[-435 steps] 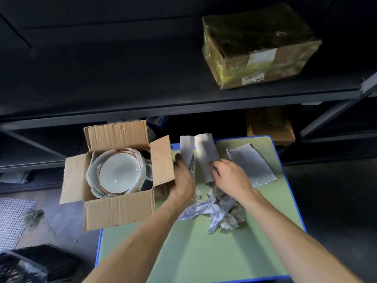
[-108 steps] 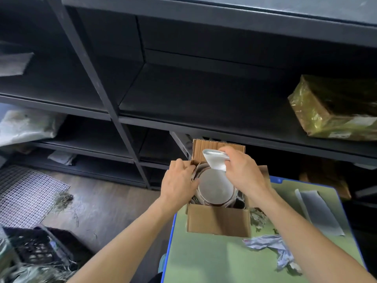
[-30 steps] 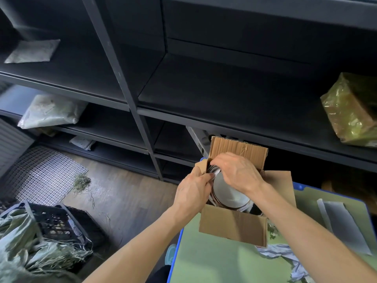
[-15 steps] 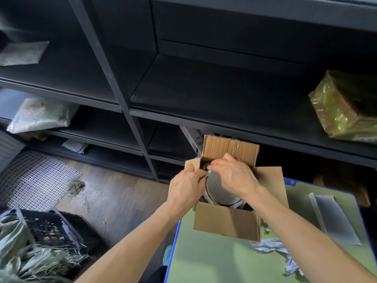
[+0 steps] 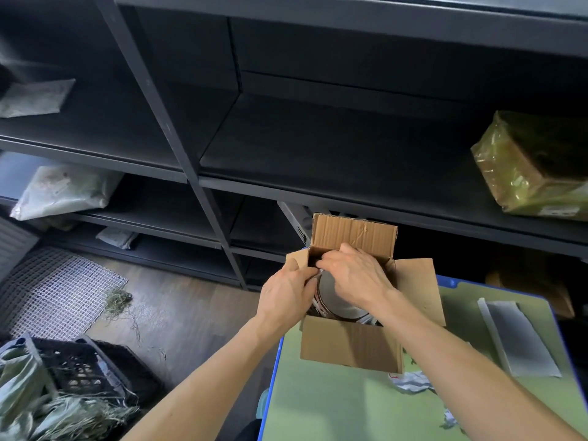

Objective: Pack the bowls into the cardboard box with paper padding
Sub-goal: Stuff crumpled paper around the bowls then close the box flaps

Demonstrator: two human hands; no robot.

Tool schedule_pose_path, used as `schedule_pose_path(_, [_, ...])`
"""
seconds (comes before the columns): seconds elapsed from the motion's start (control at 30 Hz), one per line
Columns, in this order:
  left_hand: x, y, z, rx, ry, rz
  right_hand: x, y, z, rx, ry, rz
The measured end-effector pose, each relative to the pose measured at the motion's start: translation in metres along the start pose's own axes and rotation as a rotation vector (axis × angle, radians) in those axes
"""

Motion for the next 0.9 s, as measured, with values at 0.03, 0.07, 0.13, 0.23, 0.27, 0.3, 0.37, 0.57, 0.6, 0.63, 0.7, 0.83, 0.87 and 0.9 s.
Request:
schedule_pose_path(0.03, [0.001,0.000,-0.001,0.005,-0.010,-0.004,-0.001,-0.001,-0.005,-0.016,0.000,0.003])
schedule_pose_path(0.07, [0.003,0.000,-0.002,0.007,-0.019,-0.011,-0.004,-0.004,-0.009,-0.035,0.002,0.016])
schedule_pose_path(0.13, [0.008,0.000,-0.004,0.005,-0.028,-0.020,-0.013,-0.014,-0.014,-0.071,0.008,0.058])
schedule_pose_path(0.23, [0.008,-0.004,-0.008,-0.033,-0.057,-0.009,-0.024,-0.036,-0.013,-0.110,0.025,0.099])
schedule_pose_path(0.27, [0.005,-0.007,-0.010,-0.050,-0.067,0.003,-0.026,-0.044,-0.012,-0.116,0.024,0.109])
schedule_pose_path(0.3, [0.001,-0.009,-0.011,-0.061,-0.079,0.015,-0.027,-0.052,-0.012,-0.128,0.016,0.120])
schedule_pose_path(0.37, [-0.010,-0.013,-0.010,-0.068,-0.109,0.036,-0.030,-0.070,-0.015,-0.168,-0.005,0.142])
schedule_pose_path(0.57, [-0.087,-0.032,0.013,-0.004,-0.184,0.257,-0.045,-0.138,-0.031,-0.262,0.071,0.223])
schedule_pose_path(0.6, [-0.102,-0.038,0.020,0.036,-0.191,0.295,-0.050,-0.152,-0.034,-0.289,0.090,0.252])
schedule_pose_path(0.63, [-0.118,-0.045,0.029,0.071,-0.191,0.336,-0.055,-0.166,-0.037,-0.316,0.109,0.286])
schedule_pose_path(0.7, [-0.147,-0.060,0.043,0.115,-0.181,0.410,-0.068,-0.199,-0.038,-0.367,0.123,0.364])
schedule_pose_path(0.83, [-0.184,-0.087,0.077,0.199,-0.170,0.512,-0.094,-0.265,-0.021,-0.366,0.162,0.547])
schedule_pose_path(0.87, [-0.188,-0.093,0.088,0.233,-0.156,0.526,-0.099,-0.279,-0.012,-0.340,0.173,0.585])
schedule_pose_path(0.9, [-0.190,-0.101,0.100,0.272,-0.133,0.542,-0.104,-0.292,-0.002,-0.304,0.189,0.620])
Point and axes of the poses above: each hand's wrist, its own y-axis towards the middle knuckle, its own z-axis out of the palm, x = y × z, the point moved 8 cm from there along y, towards the middle knuckle, and after that the axes turned 13 degrees about -z, right-handed, at the moved point
